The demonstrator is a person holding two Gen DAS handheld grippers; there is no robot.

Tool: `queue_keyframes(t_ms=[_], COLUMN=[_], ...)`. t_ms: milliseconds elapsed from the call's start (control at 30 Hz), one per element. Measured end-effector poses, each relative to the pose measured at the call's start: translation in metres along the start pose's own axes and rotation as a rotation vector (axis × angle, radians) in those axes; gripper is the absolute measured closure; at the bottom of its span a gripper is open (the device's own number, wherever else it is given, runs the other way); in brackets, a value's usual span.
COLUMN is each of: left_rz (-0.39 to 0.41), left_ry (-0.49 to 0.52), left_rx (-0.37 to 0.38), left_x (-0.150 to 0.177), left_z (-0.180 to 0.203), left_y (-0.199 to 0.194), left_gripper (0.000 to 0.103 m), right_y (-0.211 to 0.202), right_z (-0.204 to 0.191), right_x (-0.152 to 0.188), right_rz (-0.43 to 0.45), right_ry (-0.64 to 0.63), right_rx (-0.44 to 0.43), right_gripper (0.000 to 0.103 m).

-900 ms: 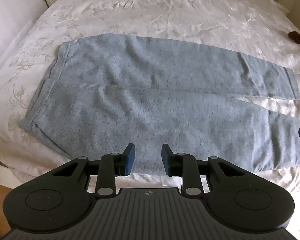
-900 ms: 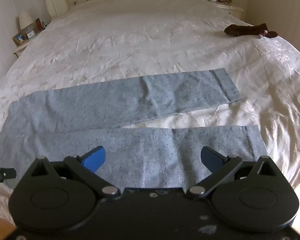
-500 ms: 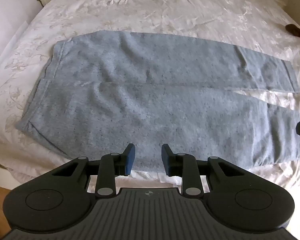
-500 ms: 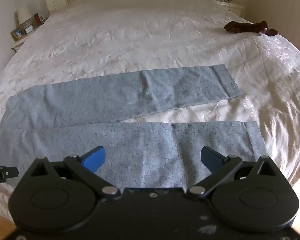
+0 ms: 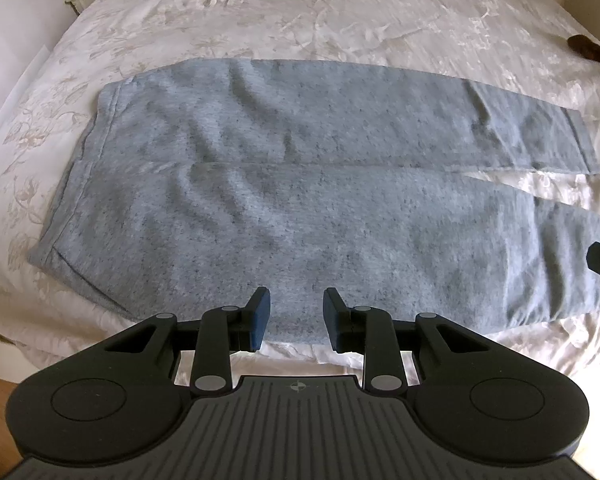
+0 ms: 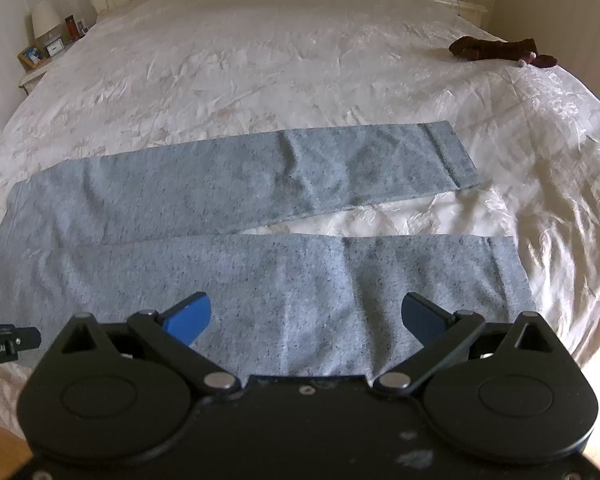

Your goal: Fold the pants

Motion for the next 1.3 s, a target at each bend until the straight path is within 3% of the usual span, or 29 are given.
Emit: queue_keyframes(t_ms=[1300], left_rz=[-0.011], left_ry=[0.007], left_rx=[-0.007], left_x=[0.0022], left_z=[0.0048], left_y=[0.001], left_gripper=[0.074], right_y=[0.0077], right_z=[0.0018], right_x=[-0.0021], right_rz=[-0.028], right_ry=[0.007], right_rx=[-0.028], right_gripper=[0.0])
Point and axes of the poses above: each gripper's, at about its wrist camera, not at the fingertips, and y roughly the way its jaws point, z to its right, x to its underside, the point moved 7 cm from there along y, roughly the way its jaws point, and after that the axes turned 5 degrees about x, right-handed, at the moved point
